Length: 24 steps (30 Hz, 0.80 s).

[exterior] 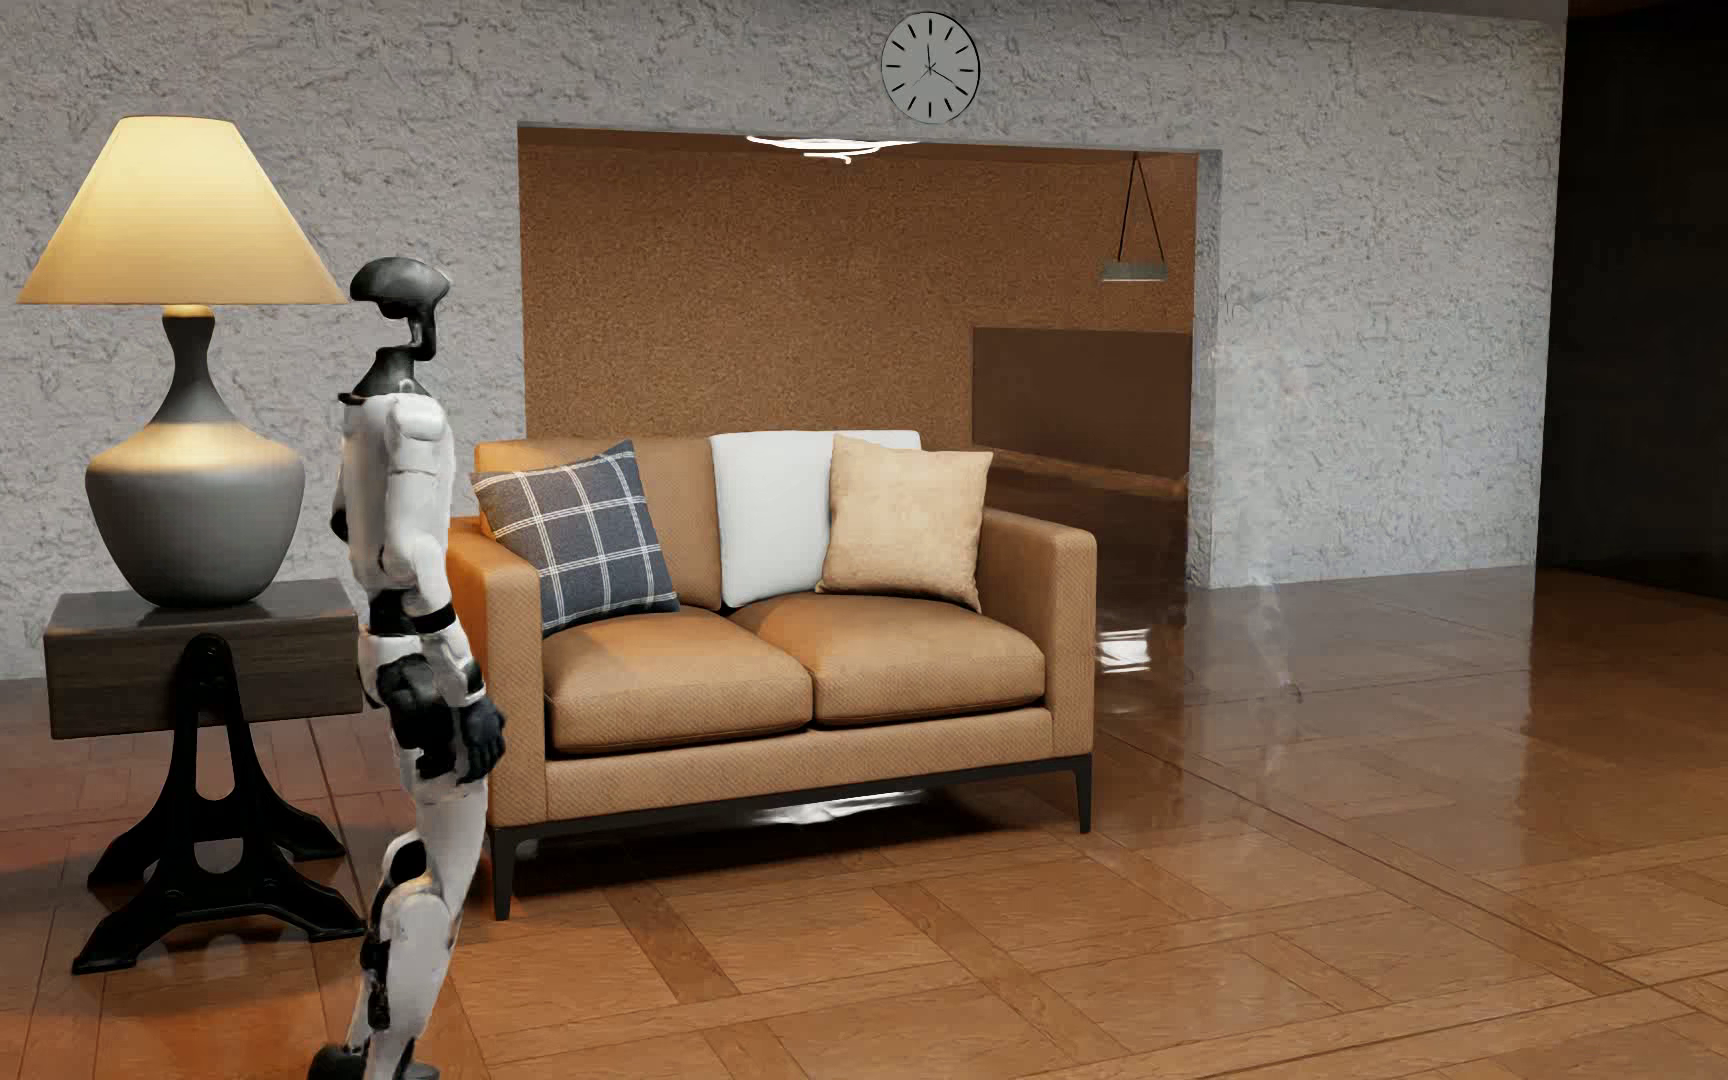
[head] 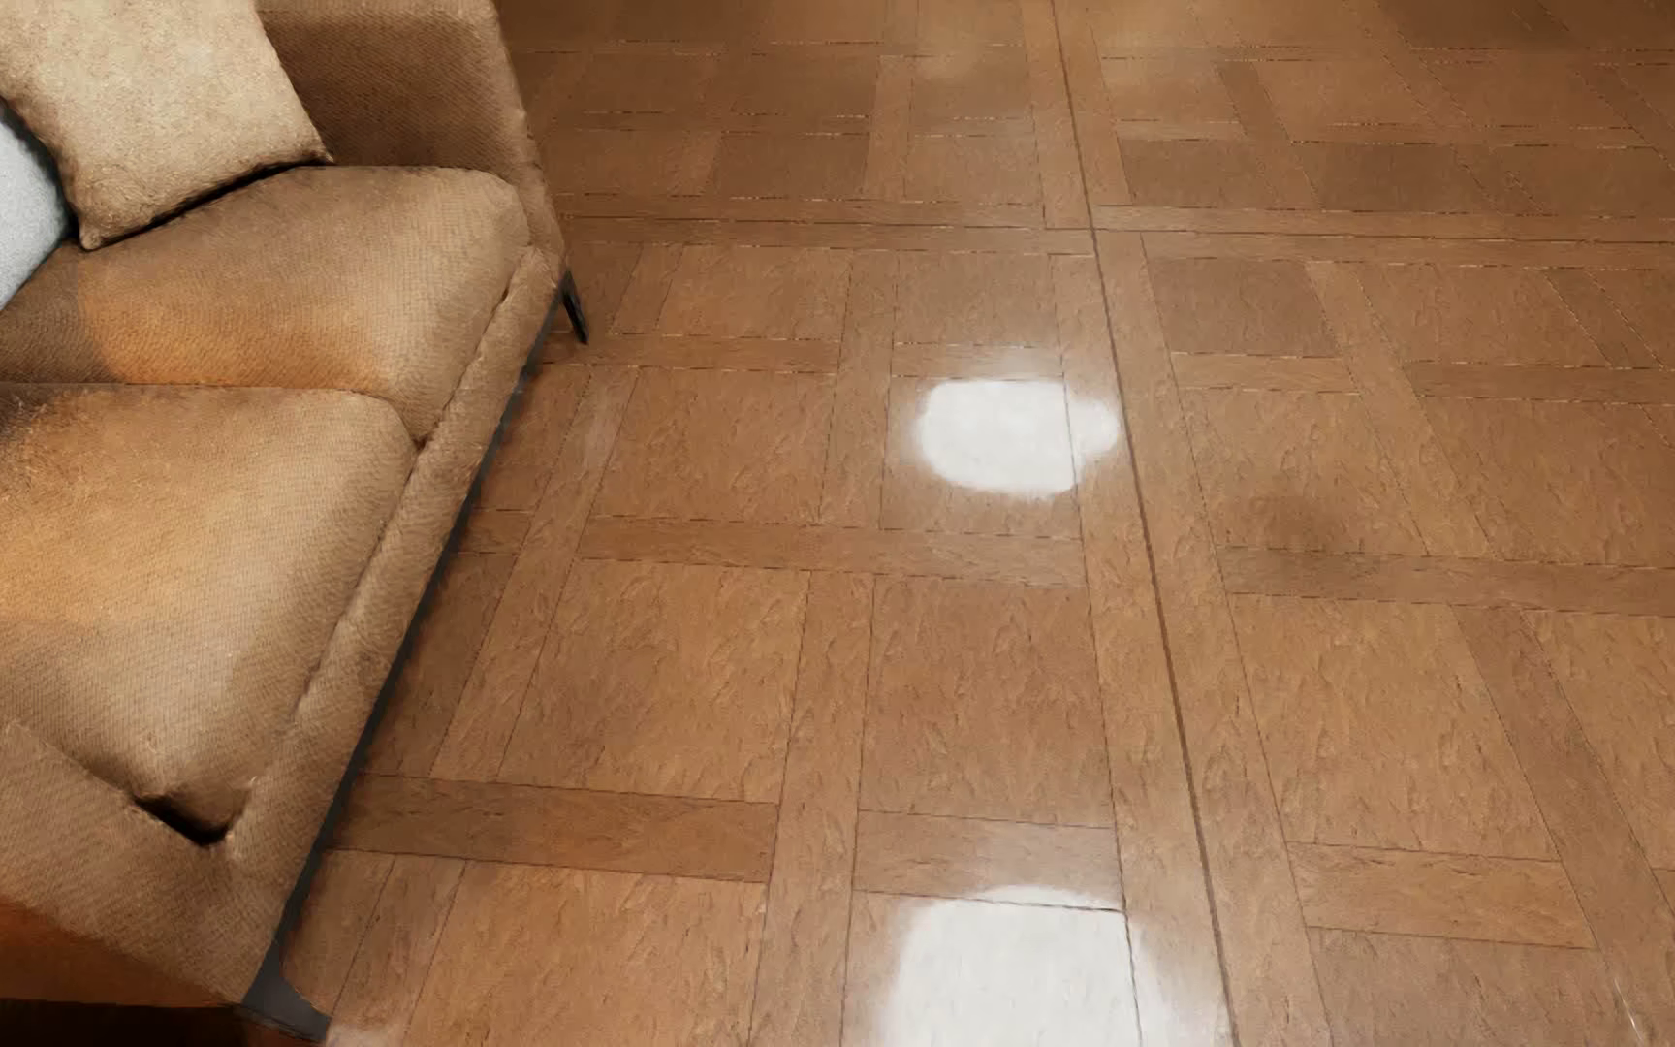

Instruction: Go around the sofa

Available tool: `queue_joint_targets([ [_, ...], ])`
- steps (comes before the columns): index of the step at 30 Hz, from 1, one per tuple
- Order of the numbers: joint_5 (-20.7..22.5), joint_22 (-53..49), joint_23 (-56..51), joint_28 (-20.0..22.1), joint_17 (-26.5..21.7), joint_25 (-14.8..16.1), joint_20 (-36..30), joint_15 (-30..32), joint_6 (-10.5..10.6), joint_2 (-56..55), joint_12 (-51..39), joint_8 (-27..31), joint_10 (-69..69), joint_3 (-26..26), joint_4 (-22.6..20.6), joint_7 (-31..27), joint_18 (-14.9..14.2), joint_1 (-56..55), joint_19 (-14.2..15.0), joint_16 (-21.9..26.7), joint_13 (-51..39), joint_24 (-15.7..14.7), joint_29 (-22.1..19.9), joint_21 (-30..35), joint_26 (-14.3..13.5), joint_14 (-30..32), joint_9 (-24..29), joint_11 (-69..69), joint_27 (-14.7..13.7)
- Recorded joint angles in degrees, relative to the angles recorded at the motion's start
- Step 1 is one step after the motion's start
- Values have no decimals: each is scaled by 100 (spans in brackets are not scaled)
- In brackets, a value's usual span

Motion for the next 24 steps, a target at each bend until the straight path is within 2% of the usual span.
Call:
queue_joint_targets([
  [1,-23,9,73,0,-15,0,-27,-137,-5,-152,-47,0,80,150,-60,0,0,-145,0,-14,37,0,0,-383,0,94,-21,130,0],
  [2,-32,-47,51,0,14,0,-14,-432,-84,69,75,0,151,-180,-144,0,0,-93,0,8,217,0,0,-547,0,51,-102,-372,0],
  [3,10,-98,31,0,-29,0,-27,-1152,-17,-233,1,0,209,26,-100,0,0,-124,0,30,193,0,0,-422,0,118,-14,1524,0],
  [4,-4,-189,33,0,-26,0,-57,-1292,-23,-497,-12,0,304,12,-130,0,0,-86,0,45,258,0,0,-459,0,70,43,1914,0],
  [5,-72,-352,-24,0,-39,0,98,-1244,-74,-892,0,0,214,-65,-194,0,0,84,0,74,316,0,0,-431,0,-242,129,2606,0],
  [6,-161,-366,119,0,39,0,-145,-1090,-154,-1139,-104,0,253,-81,-264,0,0,356,0,158,373,0,0,-551,0,-386,325,3289,0],
  [7,-158,-408,123,0,83,0,-198,-1019,-145,-1543,-219,0,246,-211,-181,0,0,502,0,218,382,0,0,-484,0,-483,434,3942,0],
  [9,-176,-342,98,0,43,0,-98,-961,1,-2218,-399,0,81,-786,-27,0,0,672,0,146,587,0,0,-455,0,-811,316,3947,0],
  [10,-218,-446,121,0,23,0,-79,-868,-11,-2349,-449,0,-112,-905,-9,0,0,1032,0,148,711,0,0,-384,0,-999,384,3542,0],
  [14,-308,-671,519,0,-3,0,177,202,27,-3343,-766,0,-376,-1284,131,0,0,1918,0,196,841,0,0,-511,0,-1956,419,2390,0],
  [16,-354,-614,619,0,-4,0,184,146,29,-3582,-871,0,-370,-1491,214,0,0,2266,0,218,872,0,0,-568,0,-2034,467,2243,0],
  [17,-356,-507,612,0,-21,0,225,192,47,-3660,-832,0,-383,-1615,290,0,0,2438,0,174,910,0,0,-553,0,-1921,457,2518,0],
  [18,-330,-418,620,0,-72,0,-26,176,123,-3788,-814,0,-233,-1769,405,0,0,2493,0,201,896,0,0,-479,0,-1663,448,3013,0],
  [19,-224,-197,732,0,-82,0,-28,35,275,-3825,-706,0,32,-1840,595,0,0,2463,0,96,829,0,0,-331,0,-1138,427,3382,0],
  [21,-68,-161,725,0,-52,0,7,-458,263,-3387,-232,0,1346,-1719,740,0,0,2122,0,39,793,0,0,-535,0,571,343,3757,0],
  [22,104,-111,698,0,-20,0,-239,-660,263,-3071,-160,0,2383,-1399,764,0,0,1671,0,85,722,0,0,-663,0,1293,406,3715,0],
  [23,187,-205,527,0,38,0,-182,-898,227,-2853,-9,0,3715,-1216,782,0,0,893,0,136,622,0,0,-709,0,1367,387,3682,0],
  [24,218,-13,359,0,17,0,-428,-1018,161,-2314,40,0,4630,-1009,741,0,0,337,0,148,561,0,0,-694,0,1270,447,3455,0],
])
